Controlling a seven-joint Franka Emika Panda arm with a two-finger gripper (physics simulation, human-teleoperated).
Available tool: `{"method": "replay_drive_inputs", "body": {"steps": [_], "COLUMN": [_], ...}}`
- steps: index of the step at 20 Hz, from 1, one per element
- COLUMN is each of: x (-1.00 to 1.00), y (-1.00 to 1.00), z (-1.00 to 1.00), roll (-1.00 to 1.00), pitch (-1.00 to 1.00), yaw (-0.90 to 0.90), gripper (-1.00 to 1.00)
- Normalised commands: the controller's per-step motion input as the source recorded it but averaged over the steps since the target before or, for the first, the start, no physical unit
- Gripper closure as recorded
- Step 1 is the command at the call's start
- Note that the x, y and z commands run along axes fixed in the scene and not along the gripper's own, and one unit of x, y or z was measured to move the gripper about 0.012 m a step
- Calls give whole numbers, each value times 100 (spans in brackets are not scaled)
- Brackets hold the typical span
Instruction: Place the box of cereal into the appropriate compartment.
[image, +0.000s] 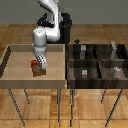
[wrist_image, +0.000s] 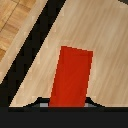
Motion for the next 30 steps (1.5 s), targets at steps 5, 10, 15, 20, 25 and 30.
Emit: {"method": "replay_drive_inputs", "body": {"steps": [5,10,15,20,25,30], "x": [0,0,-10,-100,-100,-40], "y": [0,0,0,0,0,47], "z": [40,100,60,0,0,0], "roll": [0,0,0,0,0,0], "pitch": [0,0,0,0,0,0], "yaw": [0,0,0,0,0,0], "gripper": [100,100,100,100,100,100]}}
